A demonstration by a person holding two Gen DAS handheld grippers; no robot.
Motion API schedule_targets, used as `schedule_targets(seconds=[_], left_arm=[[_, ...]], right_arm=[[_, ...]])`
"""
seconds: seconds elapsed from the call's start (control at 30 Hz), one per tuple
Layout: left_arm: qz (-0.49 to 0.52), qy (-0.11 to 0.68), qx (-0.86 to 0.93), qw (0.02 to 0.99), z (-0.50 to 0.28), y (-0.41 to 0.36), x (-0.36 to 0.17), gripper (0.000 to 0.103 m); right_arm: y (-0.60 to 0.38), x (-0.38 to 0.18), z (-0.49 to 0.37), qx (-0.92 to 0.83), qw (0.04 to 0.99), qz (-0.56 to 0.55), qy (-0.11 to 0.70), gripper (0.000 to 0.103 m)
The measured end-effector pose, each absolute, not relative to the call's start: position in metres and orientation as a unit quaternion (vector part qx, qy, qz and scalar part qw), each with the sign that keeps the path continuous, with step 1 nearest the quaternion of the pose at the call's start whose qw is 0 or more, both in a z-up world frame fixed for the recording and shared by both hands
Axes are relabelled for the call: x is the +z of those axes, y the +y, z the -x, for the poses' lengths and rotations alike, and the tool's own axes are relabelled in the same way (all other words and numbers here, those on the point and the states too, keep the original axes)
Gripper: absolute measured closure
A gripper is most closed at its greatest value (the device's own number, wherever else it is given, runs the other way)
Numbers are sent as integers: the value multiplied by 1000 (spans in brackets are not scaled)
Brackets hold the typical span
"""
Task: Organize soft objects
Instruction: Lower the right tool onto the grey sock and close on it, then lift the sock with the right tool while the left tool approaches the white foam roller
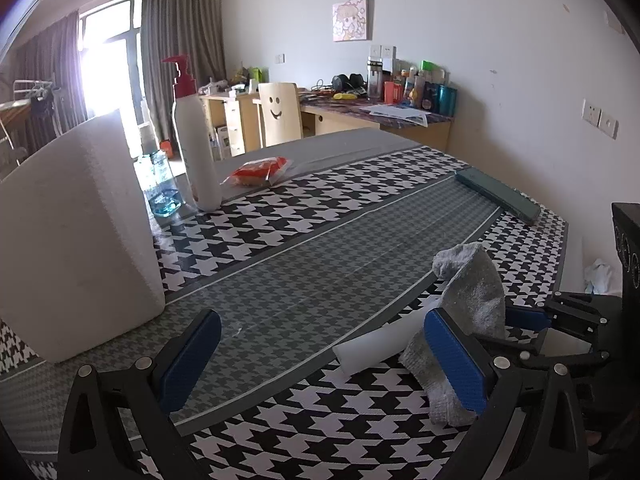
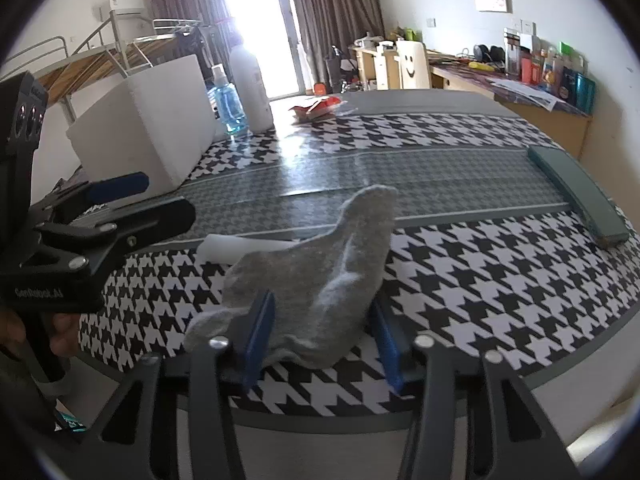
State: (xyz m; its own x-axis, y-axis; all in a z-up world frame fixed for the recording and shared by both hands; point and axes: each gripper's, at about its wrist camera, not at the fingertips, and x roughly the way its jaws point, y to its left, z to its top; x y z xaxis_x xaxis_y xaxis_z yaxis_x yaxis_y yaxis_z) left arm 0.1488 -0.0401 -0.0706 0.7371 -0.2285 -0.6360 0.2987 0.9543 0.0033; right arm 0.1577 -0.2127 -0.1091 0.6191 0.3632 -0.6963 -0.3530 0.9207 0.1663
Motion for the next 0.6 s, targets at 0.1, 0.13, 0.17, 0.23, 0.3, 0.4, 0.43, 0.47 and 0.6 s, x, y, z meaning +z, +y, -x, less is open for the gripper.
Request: schedule_targets(seconds=[0.1,0.13,0.17,0.23,0.3,0.4,0.43,0.47,0.6], left_arm=[[-56,337,-143,929,-150,-42,-72,1],[-56,338,-142,929,-151,-42,-73,1],[-56,338,-142,928,-151,-42,-73,1],[-56,340,-143,928,-151,-43,-74,1],[-58,341,-144,927,-152,-44,-75,1],[-60,346,-148,925,-154,-46,-78,1],[-60,348,-150,923,-154,-47,-79,1],[-61,351,-152,922,-155,-47,-80,1],[-74,360,-159,916,-155,-51,-82,1]], right_arm=[[-211,-110,-156,187,903,14,387,67],[-209,-109,-155,184,904,23,386,68],[-207,-109,-154,181,905,31,385,69],[-202,-110,-152,176,906,49,381,72],[-202,-110,-151,181,905,50,382,76],[-204,-110,-151,183,904,48,383,93],[-204,-109,-151,185,904,46,384,96],[-206,-109,-150,189,903,44,384,97],[-220,-101,-147,205,904,10,375,97]])
